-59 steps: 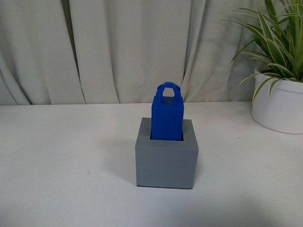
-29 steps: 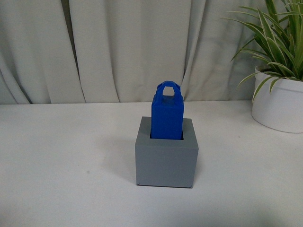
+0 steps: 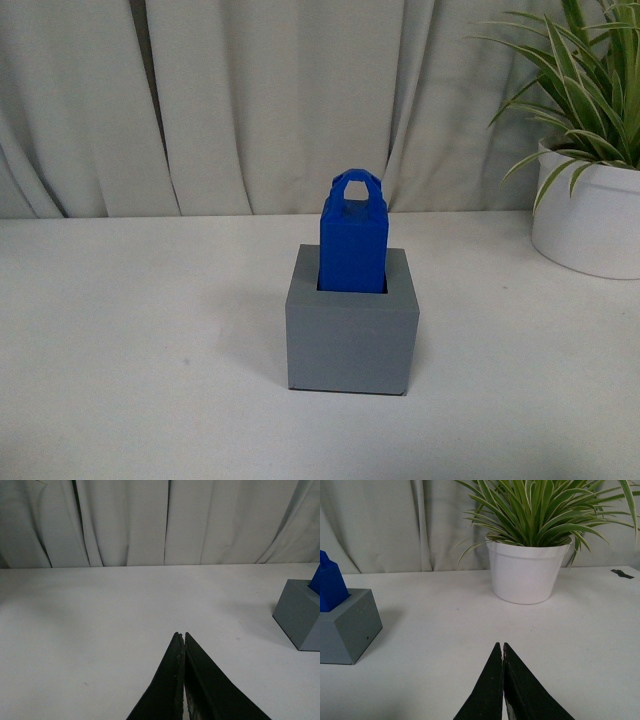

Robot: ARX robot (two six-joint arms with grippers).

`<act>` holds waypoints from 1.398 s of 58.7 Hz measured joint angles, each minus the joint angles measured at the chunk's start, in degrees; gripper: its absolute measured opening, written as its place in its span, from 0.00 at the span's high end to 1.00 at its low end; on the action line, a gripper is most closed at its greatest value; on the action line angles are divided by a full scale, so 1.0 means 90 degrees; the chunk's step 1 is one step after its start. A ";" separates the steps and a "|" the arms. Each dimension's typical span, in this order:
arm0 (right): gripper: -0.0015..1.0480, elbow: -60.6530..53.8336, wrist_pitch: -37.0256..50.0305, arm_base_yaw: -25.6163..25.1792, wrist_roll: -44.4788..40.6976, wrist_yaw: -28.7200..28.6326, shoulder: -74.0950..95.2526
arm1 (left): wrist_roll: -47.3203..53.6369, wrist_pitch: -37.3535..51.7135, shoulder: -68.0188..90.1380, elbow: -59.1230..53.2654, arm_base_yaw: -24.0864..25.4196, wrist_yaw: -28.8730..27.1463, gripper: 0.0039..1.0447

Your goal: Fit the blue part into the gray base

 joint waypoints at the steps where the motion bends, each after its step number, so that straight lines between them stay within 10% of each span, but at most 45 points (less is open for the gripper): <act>1: 0.99 0.0000 -0.0034 0.0000 0.0000 0.0000 -0.0032 | 0.0000 0.0000 0.0000 0.0000 0.0000 0.0000 0.96; 25: 0.96 0.0005 -0.1336 0.0000 -0.0002 -0.0007 -0.1290 | 0.0002 0.0000 0.0000 0.0000 0.0000 -0.0002 0.96; 56: 0.07 0.0005 -0.1338 0.0000 0.0000 -0.0005 -0.1294 | 0.0000 0.0000 0.0000 0.0000 0.0000 -0.0002 0.96; 82: 0.09 0.0005 -0.1338 0.0000 0.0000 -0.0007 -0.1294 | 0.0000 0.0000 0.0000 0.0000 0.0000 -0.0002 0.96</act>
